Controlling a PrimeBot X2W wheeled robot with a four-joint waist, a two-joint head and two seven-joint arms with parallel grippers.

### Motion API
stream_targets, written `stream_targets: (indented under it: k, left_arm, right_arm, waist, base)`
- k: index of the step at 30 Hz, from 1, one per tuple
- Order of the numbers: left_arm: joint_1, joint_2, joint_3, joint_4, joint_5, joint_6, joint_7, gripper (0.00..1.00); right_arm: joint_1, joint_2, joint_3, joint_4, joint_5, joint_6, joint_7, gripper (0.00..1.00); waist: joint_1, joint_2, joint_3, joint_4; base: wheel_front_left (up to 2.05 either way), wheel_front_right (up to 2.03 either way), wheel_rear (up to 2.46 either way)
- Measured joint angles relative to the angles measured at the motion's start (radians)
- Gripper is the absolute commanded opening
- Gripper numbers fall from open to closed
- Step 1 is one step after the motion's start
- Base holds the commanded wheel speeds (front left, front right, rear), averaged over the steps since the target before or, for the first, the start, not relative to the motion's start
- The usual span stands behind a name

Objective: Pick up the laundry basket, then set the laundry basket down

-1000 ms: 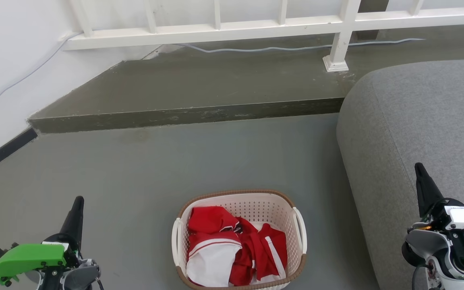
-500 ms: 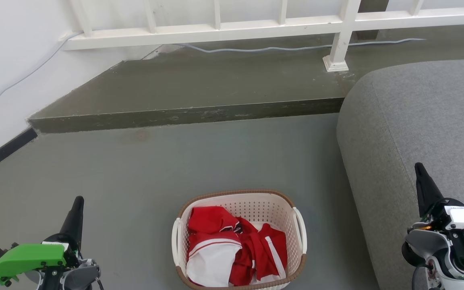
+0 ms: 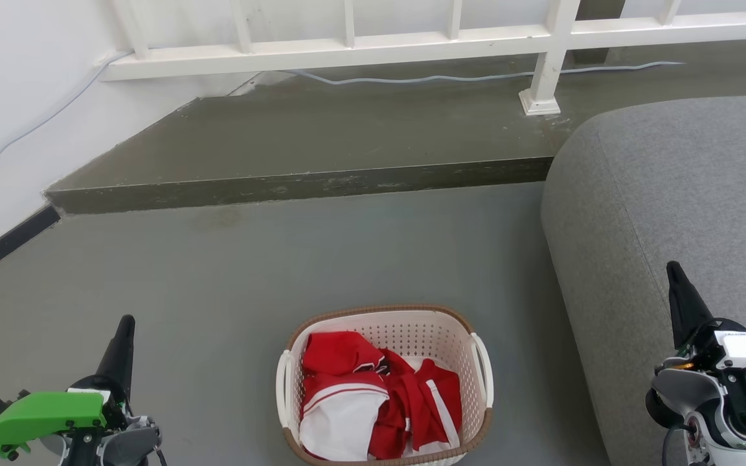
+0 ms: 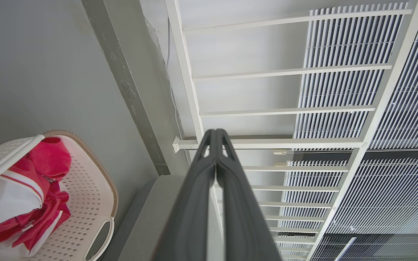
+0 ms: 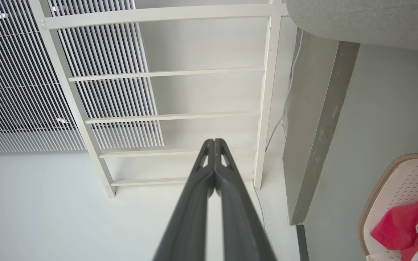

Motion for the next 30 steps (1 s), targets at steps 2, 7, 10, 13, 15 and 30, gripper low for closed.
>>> stream_targets:
  k: [2,7,10,13,15,30]
  left_arm:
    - [0.0,0.0,0.0,0.0,0.0,0.0,0.0,0.0]
    - [0.0,0.0,0.0,0.0,0.0,0.0,0.0,0.0]
    - [0.0,0.0,0.0,0.0,0.0,0.0,0.0,0.0]
    - [0.0,0.0,0.0,0.0,0.0,0.0,0.0,0.0]
    - [0.0,0.0,0.0,0.0,0.0,0.0,0.0,0.0]
    - [0.0,0.0,0.0,0.0,0.0,0.0,0.0,0.0]
  right_arm:
    - [0.0,0.0,0.0,0.0,0.0,0.0,0.0,0.0]
    - [0.0,0.0,0.0,0.0,0.0,0.0,0.0,0.0]
    - [0.0,0.0,0.0,0.0,0.0,0.0,0.0,0.0]
    - [0.0,0.0,0.0,0.0,0.0,0.0,0.0,0.0]
    - [0.0,0.0,0.0,0.0,0.0,0.0,0.0,0.0]
    - [0.0,0.001,0.0,-0.001,0.0,0.001,0.0,0.0]
  waist:
    - [0.0,0.0,0.0,0.0]
    - [0.0,0.0,0.0,0.0]
    - [0.0,0.0,0.0,0.0]
    - [0.0,0.0,0.0,0.0]
    - [0.0,0.0,0.0,0.0]
    - [0.0,0.0,0.0,0.0]
  base:
    - [0.0,0.0,0.0]
    - [0.0,0.0,0.0]
    - [0.0,0.0,0.0]
    - [0.0,0.0,0.0]
    - [0.0,0.0,0.0]
    - [0.0,0.0,0.0]
